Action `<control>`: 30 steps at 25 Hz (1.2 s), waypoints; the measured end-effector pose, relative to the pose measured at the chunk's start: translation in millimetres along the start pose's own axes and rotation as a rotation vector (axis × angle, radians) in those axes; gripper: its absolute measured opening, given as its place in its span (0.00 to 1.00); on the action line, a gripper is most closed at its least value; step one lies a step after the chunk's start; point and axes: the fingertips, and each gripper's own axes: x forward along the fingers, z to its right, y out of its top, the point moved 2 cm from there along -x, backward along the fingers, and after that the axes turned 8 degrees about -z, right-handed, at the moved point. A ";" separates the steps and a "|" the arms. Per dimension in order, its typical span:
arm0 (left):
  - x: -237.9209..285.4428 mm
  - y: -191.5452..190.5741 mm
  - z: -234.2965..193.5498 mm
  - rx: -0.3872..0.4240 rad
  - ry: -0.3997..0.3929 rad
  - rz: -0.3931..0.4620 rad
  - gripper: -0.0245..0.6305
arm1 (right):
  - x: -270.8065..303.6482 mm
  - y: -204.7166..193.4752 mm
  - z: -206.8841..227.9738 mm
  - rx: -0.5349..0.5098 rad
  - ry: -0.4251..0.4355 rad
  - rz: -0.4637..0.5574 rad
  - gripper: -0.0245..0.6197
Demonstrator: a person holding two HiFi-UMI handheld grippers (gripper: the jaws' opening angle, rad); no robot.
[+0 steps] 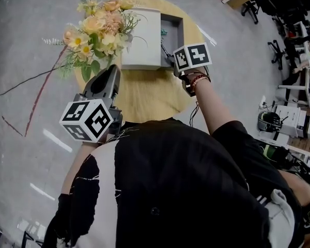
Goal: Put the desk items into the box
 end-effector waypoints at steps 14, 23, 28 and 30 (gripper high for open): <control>1.1 0.2 -3.2 -0.010 0.015 0.001 0.05 | 11.8 2.1 -0.6 -0.138 -0.049 -0.103 0.14; -3.6 -0.9 -5.3 -0.013 0.032 0.006 0.05 | 14.1 7.5 -2.2 -0.154 -0.069 -0.103 0.14; -6.9 0.2 -4.0 -0.009 0.038 0.013 0.05 | 13.3 8.7 -3.2 -0.157 -0.078 -0.089 0.14; -8.1 1.0 -2.7 -0.006 0.038 0.017 0.05 | 12.3 8.3 -3.5 -0.154 -0.076 -0.081 0.14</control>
